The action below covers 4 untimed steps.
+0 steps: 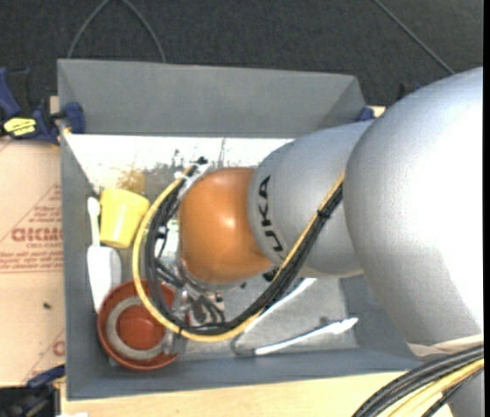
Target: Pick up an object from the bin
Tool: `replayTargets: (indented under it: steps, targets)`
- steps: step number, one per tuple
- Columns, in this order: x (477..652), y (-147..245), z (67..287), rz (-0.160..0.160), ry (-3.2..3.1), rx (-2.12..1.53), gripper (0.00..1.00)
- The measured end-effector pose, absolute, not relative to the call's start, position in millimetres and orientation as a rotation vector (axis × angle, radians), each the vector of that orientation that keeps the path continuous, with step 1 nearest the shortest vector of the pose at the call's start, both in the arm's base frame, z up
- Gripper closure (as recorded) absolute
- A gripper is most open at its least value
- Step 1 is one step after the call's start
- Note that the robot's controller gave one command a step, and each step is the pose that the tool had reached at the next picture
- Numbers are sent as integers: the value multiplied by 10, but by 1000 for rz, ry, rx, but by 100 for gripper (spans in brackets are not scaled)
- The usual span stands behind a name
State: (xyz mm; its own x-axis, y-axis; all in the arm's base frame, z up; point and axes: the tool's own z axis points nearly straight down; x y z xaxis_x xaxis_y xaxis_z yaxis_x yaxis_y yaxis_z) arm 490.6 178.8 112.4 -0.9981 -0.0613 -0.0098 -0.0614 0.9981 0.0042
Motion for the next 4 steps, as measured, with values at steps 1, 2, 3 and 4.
replayTargets:
  steps: [1, 2, 3, 4]
  targets:
    - [5053, 1989, 1556, 9, 3065, 637, 0]
    - [4896, 2287, 1211, 15, 3079, -391, 0]
    - [4854, 2186, 782, 24, 3081, -256, 0]
    - [5797, 1993, 803, 22, 3038, -684, 100]
